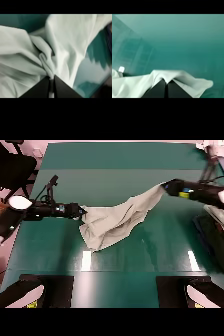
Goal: Fold the shirts.
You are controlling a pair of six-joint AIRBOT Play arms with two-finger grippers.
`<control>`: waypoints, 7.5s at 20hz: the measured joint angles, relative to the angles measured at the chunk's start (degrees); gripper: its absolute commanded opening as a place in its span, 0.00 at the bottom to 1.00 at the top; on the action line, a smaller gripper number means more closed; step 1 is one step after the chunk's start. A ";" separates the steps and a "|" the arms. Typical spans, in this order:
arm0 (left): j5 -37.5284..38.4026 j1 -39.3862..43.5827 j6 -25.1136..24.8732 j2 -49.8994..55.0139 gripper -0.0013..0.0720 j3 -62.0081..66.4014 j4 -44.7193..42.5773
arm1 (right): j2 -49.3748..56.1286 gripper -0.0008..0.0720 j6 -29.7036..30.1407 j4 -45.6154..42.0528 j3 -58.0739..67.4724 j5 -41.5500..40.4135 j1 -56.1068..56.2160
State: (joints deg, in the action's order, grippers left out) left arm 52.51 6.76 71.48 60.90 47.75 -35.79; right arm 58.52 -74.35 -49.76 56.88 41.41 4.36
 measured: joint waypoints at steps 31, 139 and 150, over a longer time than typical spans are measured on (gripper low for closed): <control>12.37 0.72 -46.23 4.83 0.73 6.05 -30.64 | -6.99 0.80 1.27 -7.48 -9.18 2.36 -22.16; -12.48 33.59 -13.03 4.79 0.05 4.42 -42.91 | 5.44 0.81 -28.65 -1.88 -24.13 -1.84 20.81; -12.24 33.59 -12.92 1.77 0.05 7.17 -46.88 | 13.05 0.24 -26.64 10.32 -24.76 -13.68 26.62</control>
State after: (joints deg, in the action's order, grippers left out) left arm 40.27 40.36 58.57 62.67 54.92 -82.67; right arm 71.57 -100.99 -39.44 32.12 27.73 30.98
